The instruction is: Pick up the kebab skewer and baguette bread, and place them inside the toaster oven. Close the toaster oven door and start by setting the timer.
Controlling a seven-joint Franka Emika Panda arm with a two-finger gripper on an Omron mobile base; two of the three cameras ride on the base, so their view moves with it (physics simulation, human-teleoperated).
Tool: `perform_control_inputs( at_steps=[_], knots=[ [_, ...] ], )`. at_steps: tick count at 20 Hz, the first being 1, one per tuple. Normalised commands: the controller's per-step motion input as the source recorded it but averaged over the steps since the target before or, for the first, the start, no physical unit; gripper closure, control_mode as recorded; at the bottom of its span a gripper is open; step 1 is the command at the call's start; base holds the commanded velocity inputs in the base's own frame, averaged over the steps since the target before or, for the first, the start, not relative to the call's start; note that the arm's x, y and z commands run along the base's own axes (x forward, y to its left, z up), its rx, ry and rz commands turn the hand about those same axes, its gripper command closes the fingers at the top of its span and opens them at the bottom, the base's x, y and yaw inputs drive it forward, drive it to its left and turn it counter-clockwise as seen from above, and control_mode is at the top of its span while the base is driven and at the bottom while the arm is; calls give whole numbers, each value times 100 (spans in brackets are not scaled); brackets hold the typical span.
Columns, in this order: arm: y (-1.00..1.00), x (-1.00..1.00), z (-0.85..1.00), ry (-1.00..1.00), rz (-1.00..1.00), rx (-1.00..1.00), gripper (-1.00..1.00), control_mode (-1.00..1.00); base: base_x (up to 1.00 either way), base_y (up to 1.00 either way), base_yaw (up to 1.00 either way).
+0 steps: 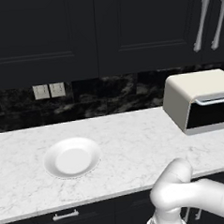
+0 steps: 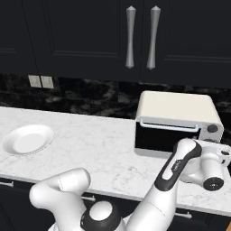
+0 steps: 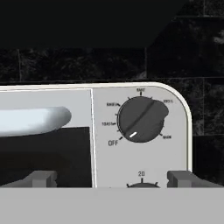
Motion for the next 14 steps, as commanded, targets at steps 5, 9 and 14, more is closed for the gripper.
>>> perform_control_inputs(
  at_steps=[5,9,14],
  knots=[
    [-44,-5,-35,0,0,1,-100,-100,0,0,0],
    [-3,0,-39,0,1,0,-100,-100,0,0,0],
    [5,6,-16,0,1,0,-100,-100,0,0,0]
  ],
)
